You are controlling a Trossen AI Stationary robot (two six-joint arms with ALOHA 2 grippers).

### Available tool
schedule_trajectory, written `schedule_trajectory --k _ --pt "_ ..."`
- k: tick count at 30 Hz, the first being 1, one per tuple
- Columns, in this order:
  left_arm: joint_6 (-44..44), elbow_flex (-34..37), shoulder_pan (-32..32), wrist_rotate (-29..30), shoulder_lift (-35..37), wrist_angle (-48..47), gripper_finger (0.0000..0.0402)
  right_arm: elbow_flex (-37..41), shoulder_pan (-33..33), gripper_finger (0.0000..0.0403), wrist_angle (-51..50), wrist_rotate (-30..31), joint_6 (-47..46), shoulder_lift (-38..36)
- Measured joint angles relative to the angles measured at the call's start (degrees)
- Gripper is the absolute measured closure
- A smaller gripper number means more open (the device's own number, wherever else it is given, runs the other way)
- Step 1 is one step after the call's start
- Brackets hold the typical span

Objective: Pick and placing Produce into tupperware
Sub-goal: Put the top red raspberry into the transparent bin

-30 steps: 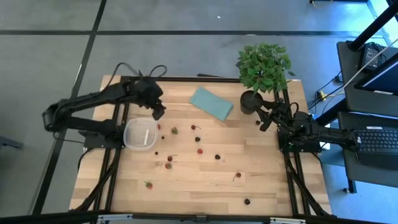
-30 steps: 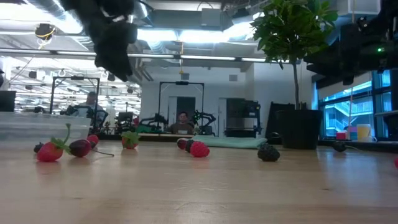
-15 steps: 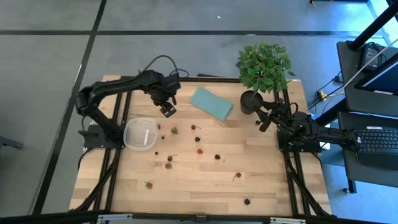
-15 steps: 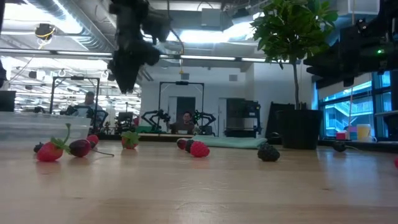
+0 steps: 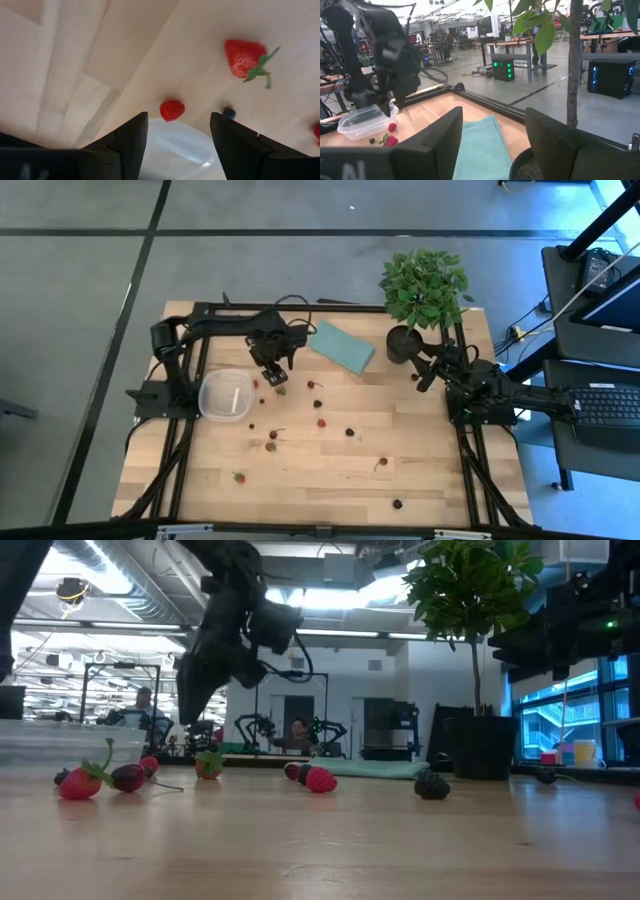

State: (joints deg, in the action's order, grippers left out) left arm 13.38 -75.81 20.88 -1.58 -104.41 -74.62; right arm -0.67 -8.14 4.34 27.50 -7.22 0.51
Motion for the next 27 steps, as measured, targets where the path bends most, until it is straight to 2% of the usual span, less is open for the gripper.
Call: schedule_trajectory --k 7,27 --pt "0.1 0.0 -0.9 0.0 -5.4 -3.0 0.0194 0.0 0.0 0.0186 -0.2 0.0 0.0 0.0" --pt "0.1 0.0 -1.6 1.2 -12.0 -2.9 0.0194 0.0 0.0 0.0186 -0.6 0.0 0.0 0.2"
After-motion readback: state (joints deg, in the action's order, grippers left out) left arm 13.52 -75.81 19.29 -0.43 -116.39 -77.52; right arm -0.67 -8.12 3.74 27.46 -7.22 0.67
